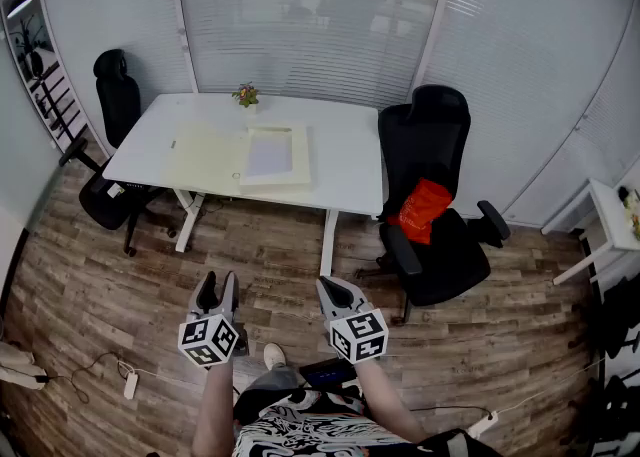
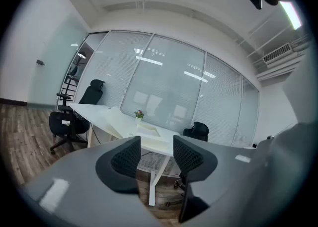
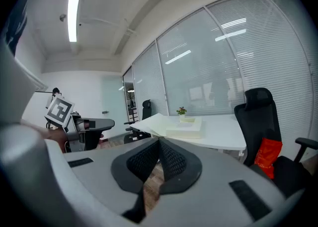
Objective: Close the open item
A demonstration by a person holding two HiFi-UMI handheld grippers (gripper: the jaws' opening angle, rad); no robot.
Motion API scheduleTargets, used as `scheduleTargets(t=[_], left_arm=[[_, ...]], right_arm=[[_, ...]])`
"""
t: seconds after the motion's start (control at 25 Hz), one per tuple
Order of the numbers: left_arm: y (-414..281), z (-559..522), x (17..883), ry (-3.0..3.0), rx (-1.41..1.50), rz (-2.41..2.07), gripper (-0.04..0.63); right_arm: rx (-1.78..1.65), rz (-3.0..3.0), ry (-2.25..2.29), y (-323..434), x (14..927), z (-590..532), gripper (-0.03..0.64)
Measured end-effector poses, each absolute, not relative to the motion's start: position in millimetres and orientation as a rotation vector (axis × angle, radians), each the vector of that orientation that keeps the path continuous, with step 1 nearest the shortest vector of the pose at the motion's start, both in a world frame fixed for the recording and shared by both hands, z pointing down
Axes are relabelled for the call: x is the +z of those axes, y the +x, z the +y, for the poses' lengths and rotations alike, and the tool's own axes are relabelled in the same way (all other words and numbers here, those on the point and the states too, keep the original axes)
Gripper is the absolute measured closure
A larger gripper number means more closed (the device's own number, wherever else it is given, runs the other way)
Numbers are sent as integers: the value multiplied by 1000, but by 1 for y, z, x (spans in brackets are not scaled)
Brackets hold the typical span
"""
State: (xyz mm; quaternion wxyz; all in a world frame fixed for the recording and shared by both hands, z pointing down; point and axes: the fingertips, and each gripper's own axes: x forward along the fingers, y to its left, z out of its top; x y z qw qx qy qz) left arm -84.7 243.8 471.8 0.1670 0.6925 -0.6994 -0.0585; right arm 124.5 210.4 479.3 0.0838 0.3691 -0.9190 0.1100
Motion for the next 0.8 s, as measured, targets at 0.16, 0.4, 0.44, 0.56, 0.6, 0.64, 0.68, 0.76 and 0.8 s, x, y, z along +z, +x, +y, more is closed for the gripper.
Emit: scheduleTargets(t=[0.16,0.4,0.44,0.56,0.6,0.64,0.68,0.76,0.8], left_arm=[[-87,247,470,1976,-165,-1996,403],[-94,254,467,1936,-205,-2029,417],[-96,255,467,1932,-206,-2032,417],[-103,255,474,1903,-201,-2043,417],[-107,255,477,1890,-200,-2047,417],[-110,253,479,1880,-200,-2050,417],[-112,251,481,1874,-201,-2052,417],[-118,242,485,1861,-208,-2050,417],[-120,236,488,1853,-211,-2048,417]], right_arm=[[327,-2745,1110,126,479,211,615],[333,-2764,1107,128,475,211,614],[337,-2768,1113,129,474,210,614],[329,-2761,1104,124,479,208,614],[324,-2757,1096,122,481,208,614],[321,-2755,1091,120,484,207,614],[321,-2752,1088,119,486,205,614],[329,-2742,1086,117,490,197,614],[333,-2736,1087,117,493,191,614]])
